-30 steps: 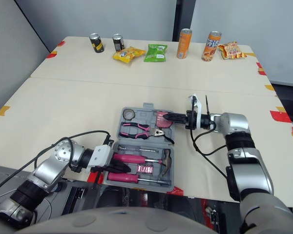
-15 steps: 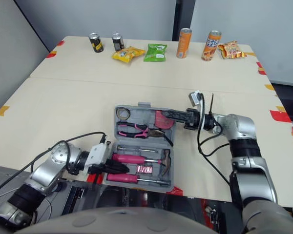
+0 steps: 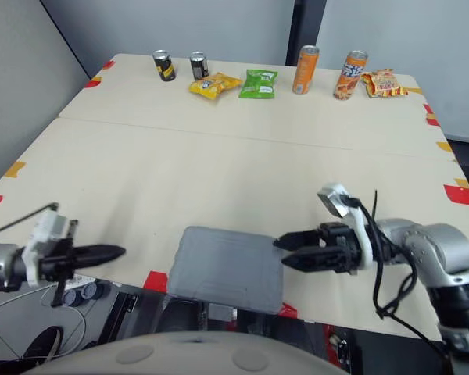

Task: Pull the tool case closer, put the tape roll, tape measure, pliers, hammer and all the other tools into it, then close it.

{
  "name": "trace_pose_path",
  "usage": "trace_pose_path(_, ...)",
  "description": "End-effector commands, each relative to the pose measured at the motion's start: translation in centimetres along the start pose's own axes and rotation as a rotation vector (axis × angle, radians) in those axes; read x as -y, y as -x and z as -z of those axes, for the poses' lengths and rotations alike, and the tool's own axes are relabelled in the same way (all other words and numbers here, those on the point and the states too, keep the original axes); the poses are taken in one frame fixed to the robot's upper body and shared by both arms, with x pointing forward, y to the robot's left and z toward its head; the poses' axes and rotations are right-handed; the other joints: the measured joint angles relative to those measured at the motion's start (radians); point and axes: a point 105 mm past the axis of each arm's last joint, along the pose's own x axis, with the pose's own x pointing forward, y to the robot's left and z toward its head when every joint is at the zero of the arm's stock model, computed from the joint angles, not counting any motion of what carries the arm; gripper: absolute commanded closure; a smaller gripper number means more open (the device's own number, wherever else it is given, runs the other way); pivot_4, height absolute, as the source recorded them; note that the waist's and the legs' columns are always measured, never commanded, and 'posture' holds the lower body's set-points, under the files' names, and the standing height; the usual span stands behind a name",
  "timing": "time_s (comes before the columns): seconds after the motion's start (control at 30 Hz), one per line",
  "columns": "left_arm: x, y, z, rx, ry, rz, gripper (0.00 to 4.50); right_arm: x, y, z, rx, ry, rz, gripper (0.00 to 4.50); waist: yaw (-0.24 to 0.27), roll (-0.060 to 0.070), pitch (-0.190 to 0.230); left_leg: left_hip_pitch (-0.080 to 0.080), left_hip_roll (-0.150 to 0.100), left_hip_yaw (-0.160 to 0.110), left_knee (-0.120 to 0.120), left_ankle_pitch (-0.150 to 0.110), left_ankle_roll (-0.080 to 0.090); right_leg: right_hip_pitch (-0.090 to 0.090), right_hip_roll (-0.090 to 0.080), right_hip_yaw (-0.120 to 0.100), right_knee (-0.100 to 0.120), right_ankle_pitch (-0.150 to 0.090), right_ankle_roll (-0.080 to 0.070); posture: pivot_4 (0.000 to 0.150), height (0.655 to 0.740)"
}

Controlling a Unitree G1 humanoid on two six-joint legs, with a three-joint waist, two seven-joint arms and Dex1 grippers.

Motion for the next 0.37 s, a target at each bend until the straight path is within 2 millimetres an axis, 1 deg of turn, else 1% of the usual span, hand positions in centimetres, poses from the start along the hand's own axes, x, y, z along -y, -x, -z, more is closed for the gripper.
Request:
trace_pose_path(0.03, -1.5, 0.8, -1.4, 0.055, -0.037, -0.101, 3.28, 1.9, 2.5, -0.8, 0.039, 0.347, 0.253, 0.0, -0.01, -0.001, 0.0, -0.001, -0.001, 0.001, 0.0, 0.0, 0.0, 0.0, -0.001, 0.001, 0.0, 0.0, 0.0, 0.15, 0.74)
trace_pose_path(0.1, -2.1, 0.9, -1.7, 0.035, -0.066, -0.157, 2.61, 2.5, 4.8, -0.2, 0.057, 0.444, 0.363, 0.0, -0.022, -0.001, 0.0, 0.0, -0.003, 0.001, 0.0, 0.0, 0.0, 0.0, -0.003, 0.001, 0.0, 0.0, 0.001, 0.15, 0.74)
trace_pose_path(0.13, -2.3, 1.0, -1.8, 0.03, -0.081, -0.179, 2.2, 2.6, 5.8, -0.1, 0.083, 0.493, 0.404, 0.0, -0.026, -0.002, 0.001, 0.0, -0.003, 0.001, 0.0, 0.0, 0.001, 0.0, -0.003, 0.001, 0.0, 0.0, 0.001, 0.15, 0.74)
trace_pose_path(0.17, -2.5, 1.0, -1.9, 0.028, -0.091, -0.194, 1.87, 2.6, 6.5, -0.1, 0.102, 0.528, 0.43, 0.0, -0.03, -0.004, 0.002, 0.0, -0.003, 0.001, 0.0, 0.0, 0.001, 0.001, -0.003, 0.001, 0.0, 0.0, 0.001, 0.15, 0.74)
trace_pose_path(0.23, -3.1, 1.2, -1.1, -0.027, -0.081, -0.252, 1.16, 3.0, 8.4, 0.3, 0.107, 0.546, 0.506, 0.0, -0.04, -0.005, 0.003, 0.0, -0.003, 0.001, 0.0, 0.0, 0.004, 0.001, -0.003, 0.001, 0.0, 0.0, 0.001, 0.15, 0.74)
trace_pose_path(0.3, -3.4, 1.2, -0.9, -0.043, -0.094, -0.269, 0.45, 3.2, 9.6, 0.6, 0.107, 0.548, 0.552, 0.0, -0.053, -0.005, 0.004, 0.001, -0.003, 0.0, 0.0, -0.001, 0.006, 0.002, -0.002, 0.0, 0.0, 0.0, 0.001, 0.15, 0.74)
trace_pose_path(0.33, -3.4, 1.1, -0.9, -0.042, -0.102, -0.269, 0.12, 3.3, 9.9, 0.6, 0.109, 0.554, 0.564, 0.0, -0.057, -0.005, 0.004, 0.002, -0.003, -0.001, 0.0, -0.001, 0.007, 0.004, -0.002, 0.0, 0.0, 0.0, 0.001, 0.15, 0.74)
trace_pose_path(0.37, -3.4, 1.0, -1.0, -0.036, -0.109, -0.269, 0.05, 3.5, 10.2, 0.7, 0.114, 0.555, 0.581, 0.0, -0.057, -0.005, 0.004, 0.002, -0.003, -0.001, 0.0, -0.001, 0.007, 0.005, -0.002, -0.001, 0.0, 0.0, 0.001, 0.15, 0.74)
